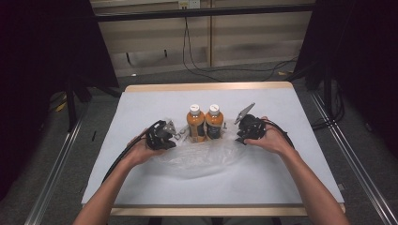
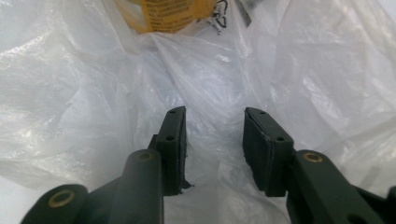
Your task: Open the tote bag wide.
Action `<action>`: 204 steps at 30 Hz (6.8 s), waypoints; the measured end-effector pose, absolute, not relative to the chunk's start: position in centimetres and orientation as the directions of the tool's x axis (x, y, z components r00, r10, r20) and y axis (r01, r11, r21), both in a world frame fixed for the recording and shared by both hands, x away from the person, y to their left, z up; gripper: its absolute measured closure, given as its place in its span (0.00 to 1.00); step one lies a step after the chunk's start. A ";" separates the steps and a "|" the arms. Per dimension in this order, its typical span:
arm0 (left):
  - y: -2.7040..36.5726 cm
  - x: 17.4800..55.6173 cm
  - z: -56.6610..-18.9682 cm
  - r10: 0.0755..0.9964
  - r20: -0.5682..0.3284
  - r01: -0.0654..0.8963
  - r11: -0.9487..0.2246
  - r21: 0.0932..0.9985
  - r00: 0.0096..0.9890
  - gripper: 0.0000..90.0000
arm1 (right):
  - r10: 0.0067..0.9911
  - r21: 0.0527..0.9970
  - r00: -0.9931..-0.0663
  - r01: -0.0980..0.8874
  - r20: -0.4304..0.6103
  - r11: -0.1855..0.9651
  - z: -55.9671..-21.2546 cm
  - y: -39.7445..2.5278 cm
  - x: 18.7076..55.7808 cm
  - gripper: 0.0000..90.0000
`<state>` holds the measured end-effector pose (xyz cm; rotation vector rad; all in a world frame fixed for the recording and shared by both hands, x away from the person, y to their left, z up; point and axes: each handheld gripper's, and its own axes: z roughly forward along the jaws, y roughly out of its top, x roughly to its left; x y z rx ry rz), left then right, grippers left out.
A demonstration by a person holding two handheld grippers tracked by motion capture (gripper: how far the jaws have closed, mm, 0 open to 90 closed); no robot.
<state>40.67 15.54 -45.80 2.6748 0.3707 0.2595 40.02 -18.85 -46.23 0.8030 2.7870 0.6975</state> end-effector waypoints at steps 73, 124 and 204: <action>15.8 45.1 -45.8 0.258 -0.058 0.258 -0.876 0.408 0.965 0.62 | 0.524 0.376 -0.851 0.494 0.025 0.784 -46.3 -21.7 40.9 0.29; 12.3 39.5 -44.2 0.332 -0.127 0.335 -0.702 0.628 0.935 1.00 | 0.576 0.586 -0.801 0.548 0.163 0.597 -44.6 -15.1 44.8 1.00; 15.1 40.0 -47.0 0.404 -0.140 0.387 -0.632 0.672 0.904 1.00 | 0.700 0.688 -0.692 0.595 0.176 0.416 -46.0 -19.1 41.3 1.00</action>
